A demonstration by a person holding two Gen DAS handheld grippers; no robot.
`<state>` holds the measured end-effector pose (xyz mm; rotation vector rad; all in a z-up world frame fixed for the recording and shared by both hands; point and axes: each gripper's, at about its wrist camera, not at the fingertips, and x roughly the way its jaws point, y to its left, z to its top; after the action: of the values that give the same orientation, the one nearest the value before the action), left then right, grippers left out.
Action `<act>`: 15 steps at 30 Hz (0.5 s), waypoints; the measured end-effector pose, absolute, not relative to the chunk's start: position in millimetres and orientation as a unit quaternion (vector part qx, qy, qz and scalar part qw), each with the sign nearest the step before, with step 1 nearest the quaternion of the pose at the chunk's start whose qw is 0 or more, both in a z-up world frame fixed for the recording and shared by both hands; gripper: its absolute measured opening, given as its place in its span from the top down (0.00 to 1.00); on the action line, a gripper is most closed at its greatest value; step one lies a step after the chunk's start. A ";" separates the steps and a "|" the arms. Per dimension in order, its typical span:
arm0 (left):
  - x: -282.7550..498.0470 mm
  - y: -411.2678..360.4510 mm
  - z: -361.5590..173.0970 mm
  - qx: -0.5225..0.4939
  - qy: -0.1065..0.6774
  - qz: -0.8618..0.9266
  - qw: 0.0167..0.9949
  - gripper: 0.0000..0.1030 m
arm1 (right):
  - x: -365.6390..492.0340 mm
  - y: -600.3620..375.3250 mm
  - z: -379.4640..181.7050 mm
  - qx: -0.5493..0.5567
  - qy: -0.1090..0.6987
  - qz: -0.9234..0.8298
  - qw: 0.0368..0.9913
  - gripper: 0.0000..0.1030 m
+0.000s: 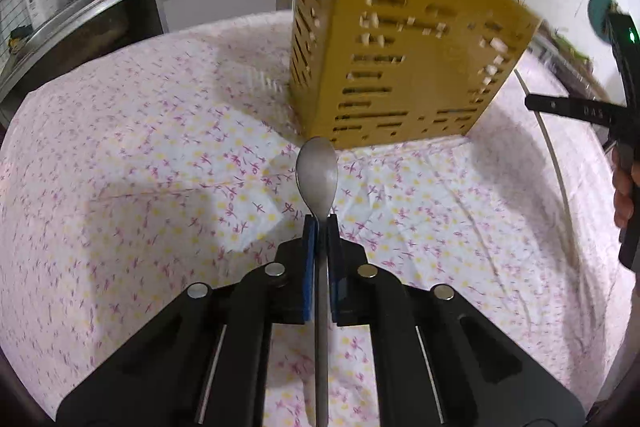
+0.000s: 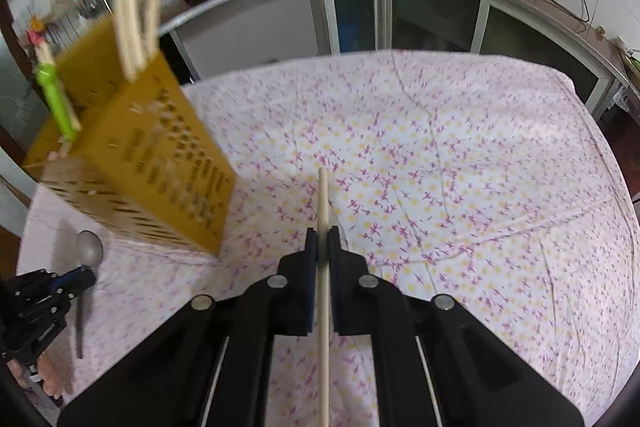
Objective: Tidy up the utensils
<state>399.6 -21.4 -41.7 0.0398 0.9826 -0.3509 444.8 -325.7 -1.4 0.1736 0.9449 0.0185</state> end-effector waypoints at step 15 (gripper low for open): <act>360.4 -9.2 30.8 -0.044 0.350 -0.158 0.922 0.98 | 382.6 -320.3 74.6 0.103 0.312 0.032 0.944 0.94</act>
<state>360.4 -9.2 30.8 -0.0895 0.7191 -0.3236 382.6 -320.3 74.6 0.2100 0.6350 0.0643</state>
